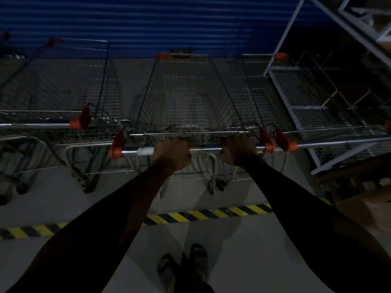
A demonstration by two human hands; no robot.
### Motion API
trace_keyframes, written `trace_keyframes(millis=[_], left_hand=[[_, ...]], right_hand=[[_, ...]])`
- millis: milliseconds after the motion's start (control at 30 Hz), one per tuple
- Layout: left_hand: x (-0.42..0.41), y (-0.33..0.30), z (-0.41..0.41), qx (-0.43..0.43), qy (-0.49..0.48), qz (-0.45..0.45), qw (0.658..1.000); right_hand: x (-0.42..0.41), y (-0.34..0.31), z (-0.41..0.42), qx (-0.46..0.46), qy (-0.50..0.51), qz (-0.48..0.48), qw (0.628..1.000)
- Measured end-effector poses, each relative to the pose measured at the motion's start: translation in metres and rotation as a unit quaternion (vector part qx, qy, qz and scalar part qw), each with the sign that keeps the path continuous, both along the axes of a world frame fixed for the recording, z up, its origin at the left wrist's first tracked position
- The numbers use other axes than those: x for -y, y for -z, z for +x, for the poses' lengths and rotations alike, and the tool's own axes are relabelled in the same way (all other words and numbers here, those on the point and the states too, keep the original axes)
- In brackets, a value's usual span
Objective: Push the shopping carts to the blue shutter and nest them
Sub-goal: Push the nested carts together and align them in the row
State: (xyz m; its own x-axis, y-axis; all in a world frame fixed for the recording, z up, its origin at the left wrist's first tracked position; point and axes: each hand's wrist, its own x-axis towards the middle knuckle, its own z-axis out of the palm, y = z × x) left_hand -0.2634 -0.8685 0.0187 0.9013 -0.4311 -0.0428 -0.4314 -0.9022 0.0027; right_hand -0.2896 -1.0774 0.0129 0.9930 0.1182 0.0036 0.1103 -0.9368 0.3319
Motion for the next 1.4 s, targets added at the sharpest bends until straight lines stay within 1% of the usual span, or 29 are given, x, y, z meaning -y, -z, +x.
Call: trace_keyframes(millis=[133,233,300,400,567,800,833,900,967,1000,1033,1100,1133,1233,1400], left_hand=[[0.001,-0.001,0.0,0.001,0.0,0.006,1.0],[0.0,0.0,0.001,-0.007,-0.006,0.008,1.0],[0.0,0.001,0.001,-0.007,-0.007,0.013,1.0],[0.0,0.002,0.001,-0.011,-0.008,0.013,1.0],[-0.001,0.002,0.001,-0.023,-0.007,0.001,1.0],[-0.003,0.006,0.005,-0.046,0.0,-0.004,0.999],[-0.003,0.007,0.006,-0.055,-0.003,-0.009,0.998],[-0.005,0.009,0.005,-0.067,0.002,-0.034,0.997],[-0.01,0.012,0.001,-0.027,0.034,-0.078,0.996],[-0.013,0.012,-0.002,0.01,0.054,-0.104,0.993],[-0.016,0.012,-0.006,0.053,0.068,-0.129,0.988],[-0.019,0.01,-0.012,0.121,0.066,-0.158,0.978],[-0.02,0.008,-0.013,0.133,0.053,-0.166,0.976],[-0.029,0.001,-0.013,0.131,0.019,-0.177,0.975],[-0.072,-0.009,-0.01,0.142,-0.018,-0.152,0.978]], right_hand=[[0.0,-0.002,-0.001,0.027,-0.004,-0.006,1.0],[-0.001,-0.006,-0.001,-0.02,-0.005,0.021,1.0],[0.002,-0.004,0.0,-0.023,-0.006,0.048,0.999],[0.003,-0.003,0.0,-0.03,-0.005,0.054,0.998],[0.009,0.0,0.004,-0.06,-0.017,0.095,0.994],[0.015,0.003,0.006,-0.02,-0.047,0.123,0.991],[0.017,0.005,0.007,-0.022,-0.049,0.135,0.989],[0.022,0.006,0.009,-0.055,-0.064,0.201,0.976],[0.027,0.007,0.01,-0.088,-0.096,0.278,0.952],[0.027,0.006,0.01,-0.078,-0.111,0.309,0.941],[0.023,0.005,0.01,-0.05,-0.13,0.331,0.933],[0.008,0.002,0.012,0.026,-0.16,0.356,0.921],[-0.004,0.0,0.014,0.049,-0.153,0.36,0.919],[-0.045,-0.003,0.023,0.068,-0.129,0.357,0.923],[-0.119,-0.017,0.036,0.018,-0.132,0.35,0.927]])
